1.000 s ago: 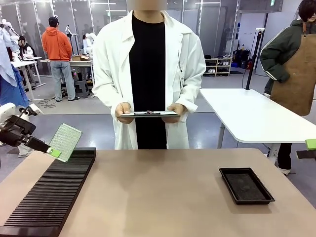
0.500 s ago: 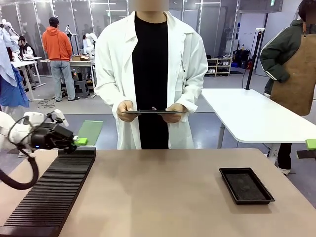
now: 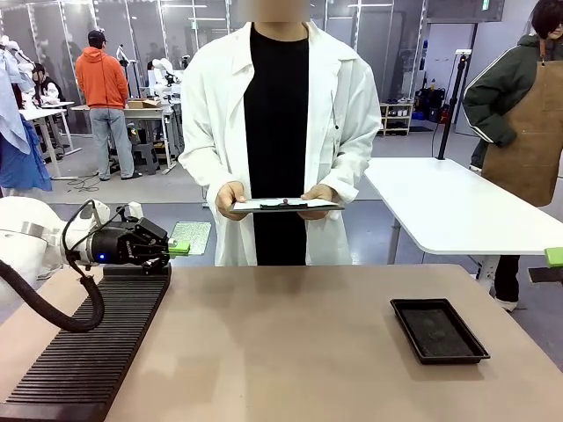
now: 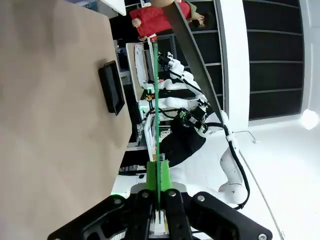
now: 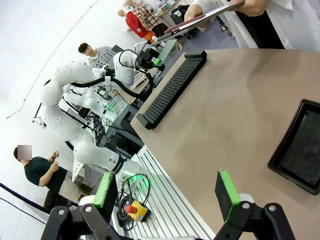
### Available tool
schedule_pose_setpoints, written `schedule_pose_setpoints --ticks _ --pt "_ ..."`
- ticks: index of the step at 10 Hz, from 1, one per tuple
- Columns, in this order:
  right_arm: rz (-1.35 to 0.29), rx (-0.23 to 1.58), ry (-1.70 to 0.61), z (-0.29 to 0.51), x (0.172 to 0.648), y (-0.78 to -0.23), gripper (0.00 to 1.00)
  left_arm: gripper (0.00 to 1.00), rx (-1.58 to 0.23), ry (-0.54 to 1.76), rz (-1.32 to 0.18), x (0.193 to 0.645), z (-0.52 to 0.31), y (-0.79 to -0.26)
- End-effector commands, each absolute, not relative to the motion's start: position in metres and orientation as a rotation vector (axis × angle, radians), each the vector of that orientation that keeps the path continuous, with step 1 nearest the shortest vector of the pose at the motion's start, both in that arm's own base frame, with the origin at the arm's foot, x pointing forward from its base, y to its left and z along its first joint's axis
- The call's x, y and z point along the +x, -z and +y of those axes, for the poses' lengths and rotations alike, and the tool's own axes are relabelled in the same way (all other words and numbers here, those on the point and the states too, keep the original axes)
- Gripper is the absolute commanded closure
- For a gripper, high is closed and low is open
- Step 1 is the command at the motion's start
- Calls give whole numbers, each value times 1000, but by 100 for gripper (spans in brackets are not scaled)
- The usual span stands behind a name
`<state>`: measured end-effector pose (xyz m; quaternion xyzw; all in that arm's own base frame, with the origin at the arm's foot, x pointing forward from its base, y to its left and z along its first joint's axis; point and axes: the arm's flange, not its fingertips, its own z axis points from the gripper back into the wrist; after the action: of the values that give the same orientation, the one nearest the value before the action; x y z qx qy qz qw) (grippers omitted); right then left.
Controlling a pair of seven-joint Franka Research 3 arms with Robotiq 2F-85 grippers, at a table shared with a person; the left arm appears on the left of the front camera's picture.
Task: Inspect the PCB.
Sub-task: Pick up the Blank PCB and present it to the human.
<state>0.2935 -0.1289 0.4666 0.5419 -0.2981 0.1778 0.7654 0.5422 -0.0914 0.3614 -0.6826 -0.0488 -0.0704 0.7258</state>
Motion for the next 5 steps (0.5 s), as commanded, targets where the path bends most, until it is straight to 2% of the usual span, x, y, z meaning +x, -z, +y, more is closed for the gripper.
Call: schedule_pose_setpoints --ticks 1,2,3,5 --pt "-667 1179 -401 -129 295 -467 0 97 -1526 150 -98 546 -101 -367" --pt "-667 1179 -401 -129 295 -467 0 97 -1583 168 -75 547 -102 -366" --pt "-667 1179 -401 -129 295 -467 0 97 -1506 159 -101 542 -95 -362" --pt "-667 1179 -401 -129 295 -467 0 97 -1506 159 -101 542 -95 -362"
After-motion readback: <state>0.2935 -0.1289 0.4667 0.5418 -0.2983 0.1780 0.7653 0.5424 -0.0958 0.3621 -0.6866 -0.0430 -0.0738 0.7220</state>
